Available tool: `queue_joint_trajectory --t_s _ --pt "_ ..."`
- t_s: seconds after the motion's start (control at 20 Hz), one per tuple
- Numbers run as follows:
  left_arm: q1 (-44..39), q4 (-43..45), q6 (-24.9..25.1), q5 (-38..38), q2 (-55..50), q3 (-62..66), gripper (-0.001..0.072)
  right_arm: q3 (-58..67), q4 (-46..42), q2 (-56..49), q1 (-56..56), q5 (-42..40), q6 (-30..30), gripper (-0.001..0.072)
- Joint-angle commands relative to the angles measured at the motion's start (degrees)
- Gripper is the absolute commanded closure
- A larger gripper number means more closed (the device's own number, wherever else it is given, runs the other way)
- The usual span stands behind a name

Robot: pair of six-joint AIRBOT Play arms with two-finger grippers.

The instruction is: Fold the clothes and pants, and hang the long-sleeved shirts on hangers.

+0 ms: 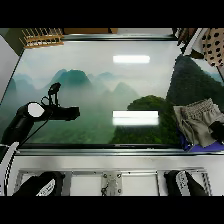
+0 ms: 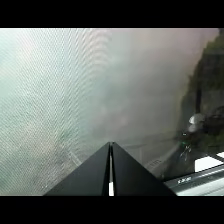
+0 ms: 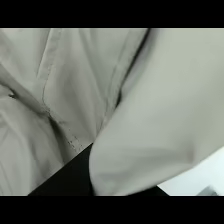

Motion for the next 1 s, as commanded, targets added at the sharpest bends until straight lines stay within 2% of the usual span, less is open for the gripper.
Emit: queue_joint_trajectory --t_s 0.0,0.15,0.3,0.35,0.4,0.45,0.5,0.65,0.7,0.8,0.95 --pt "0.0 0.1 0.0 -0.7 0.0 0.0 0.0704 -5.9 -2.1 0.5 0.0 -4.4 0.5 0.0598" --pt "0.0 0.0 0.0 -1.3 0.0 0.0 0.0704 -8.7 -2.0 0.5 0.0 -9.0 0.5 0.0598" --pt "0.0 0.0 0.0 -1.3 0.0 0.0 0.0705 -9.2 -2.3 0.5 0.0 -9.9 0.5 0.0598" --pt "0.0 0.0 0.0 -1.4 0.0 0.0 0.0704 -9.2 -2.6 0.5 0.0 -9.9 0.4 0.0578" --pt "0.0 0.0 0.0 -1.5 0.0 0.0 0.0704 -9.1 -3.4 0.6 -0.1 -9.2 0.0 0.0404" --pt "0.0 0.0 0.0 -1.7 0.0 0.0 0.0704 -8.3 -5.2 0.6 -0.1 -7.9 -0.2 0.0145" --pt "0.0 0.1 0.0 -1.8 0.0 0.0 0.0704 -6.3 -8.5 0.6 -0.1 -5.6 -0.4 0.0009" --pt "0.0 0.1 0.0 -1.9 0.0 0.0 0.0704 3.5 -22.1 1.1 -0.1 0.3 -0.4 0.0009" --pt "0.0 0.0 0.0 -1.9 0.0 0.0 0.0704 7.0 -23.7 2.2 0.0 0.4 -0.4 0.0009" --pt "0.0 0.0 0.0 -1.9 0.0 0.0 0.0704 11.8 -20.9 6.1 0.8 -3.8 -0.4 0.0009" --pt "0.0 0.0 0.0 -1.9 0.0 0.0 0.0704 12.3 -6.0 13.0 7.8 -7.8 -6.1 0.0009"
